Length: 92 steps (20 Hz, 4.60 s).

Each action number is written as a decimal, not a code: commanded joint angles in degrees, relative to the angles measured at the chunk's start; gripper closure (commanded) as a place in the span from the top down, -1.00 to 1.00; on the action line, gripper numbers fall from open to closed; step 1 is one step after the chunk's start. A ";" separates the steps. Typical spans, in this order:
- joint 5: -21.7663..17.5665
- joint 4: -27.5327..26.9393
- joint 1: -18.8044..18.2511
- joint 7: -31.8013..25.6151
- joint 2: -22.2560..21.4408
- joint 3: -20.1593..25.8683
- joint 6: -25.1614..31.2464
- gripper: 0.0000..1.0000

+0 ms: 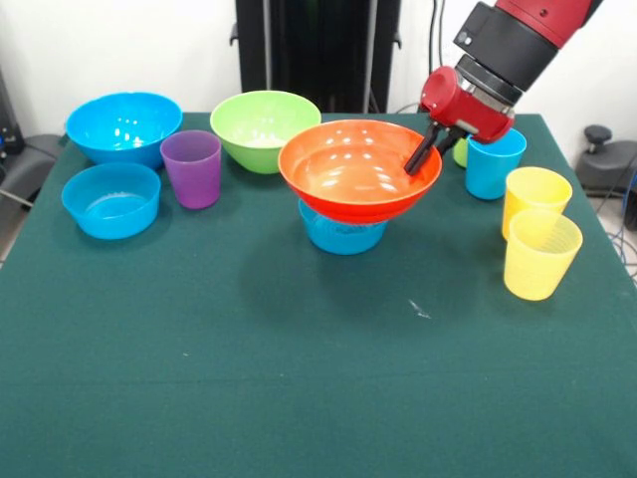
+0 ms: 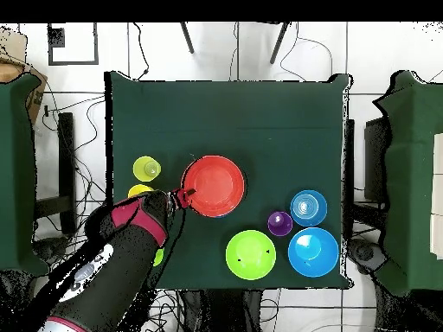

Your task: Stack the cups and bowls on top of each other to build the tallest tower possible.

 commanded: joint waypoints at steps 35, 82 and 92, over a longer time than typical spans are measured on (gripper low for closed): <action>0.91 5.18 -0.89 10.42 3.33 5.61 0.85 -1.00; 2.27 7.89 1.08 11.00 3.79 6.13 -5.08 -1.00; 3.10 6.92 2.82 11.77 4.20 5.16 -3.05 -1.00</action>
